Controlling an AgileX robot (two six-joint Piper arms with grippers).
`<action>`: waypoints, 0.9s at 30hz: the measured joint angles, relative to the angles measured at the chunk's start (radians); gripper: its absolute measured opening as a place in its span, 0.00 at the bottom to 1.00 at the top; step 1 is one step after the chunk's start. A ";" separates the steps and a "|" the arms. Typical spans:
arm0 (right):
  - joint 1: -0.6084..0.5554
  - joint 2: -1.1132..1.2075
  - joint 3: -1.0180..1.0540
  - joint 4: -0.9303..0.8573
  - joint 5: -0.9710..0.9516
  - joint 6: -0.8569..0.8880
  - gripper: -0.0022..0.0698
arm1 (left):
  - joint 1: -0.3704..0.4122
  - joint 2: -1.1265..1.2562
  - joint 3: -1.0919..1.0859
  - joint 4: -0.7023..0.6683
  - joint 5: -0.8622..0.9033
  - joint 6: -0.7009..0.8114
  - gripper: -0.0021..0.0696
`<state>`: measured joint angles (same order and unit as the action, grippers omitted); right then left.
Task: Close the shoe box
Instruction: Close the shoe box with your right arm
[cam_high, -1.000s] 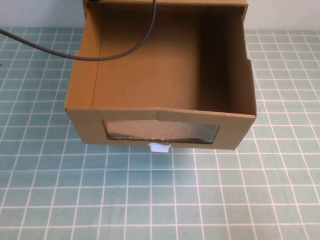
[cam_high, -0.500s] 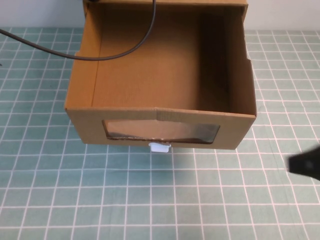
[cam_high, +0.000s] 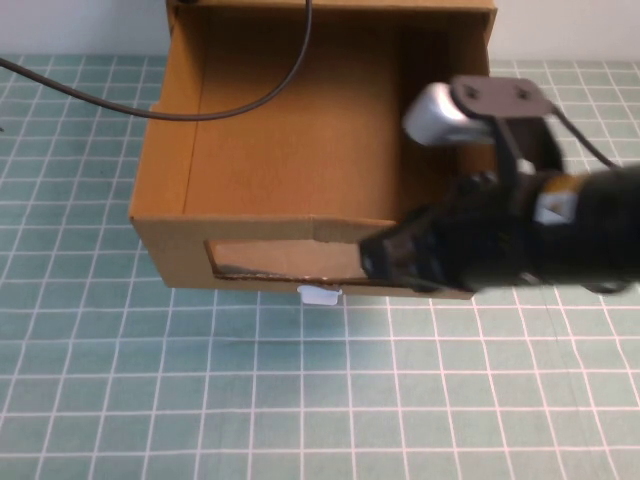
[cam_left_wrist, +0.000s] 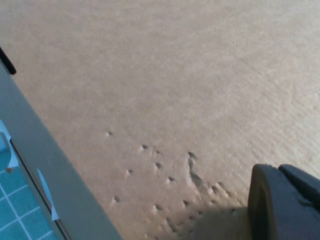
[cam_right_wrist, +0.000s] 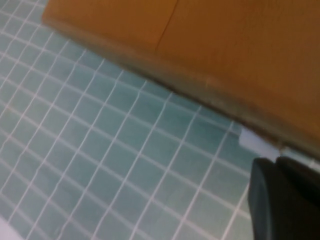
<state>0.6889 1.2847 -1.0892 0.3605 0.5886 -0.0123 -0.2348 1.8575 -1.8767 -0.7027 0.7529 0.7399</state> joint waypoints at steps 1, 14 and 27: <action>0.000 0.027 -0.016 -0.004 -0.015 0.002 0.01 | 0.000 0.000 0.000 0.000 0.000 0.000 0.02; 0.001 0.209 -0.220 -0.063 -0.102 0.002 0.01 | 0.000 0.000 0.000 0.000 0.000 -0.001 0.02; -0.112 0.338 -0.391 -0.069 -0.105 -0.001 0.01 | 0.000 0.000 0.000 -0.002 0.004 -0.001 0.02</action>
<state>0.5768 1.6230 -1.4803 0.2910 0.4838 -0.0137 -0.2348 1.8575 -1.8767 -0.7051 0.7568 0.7384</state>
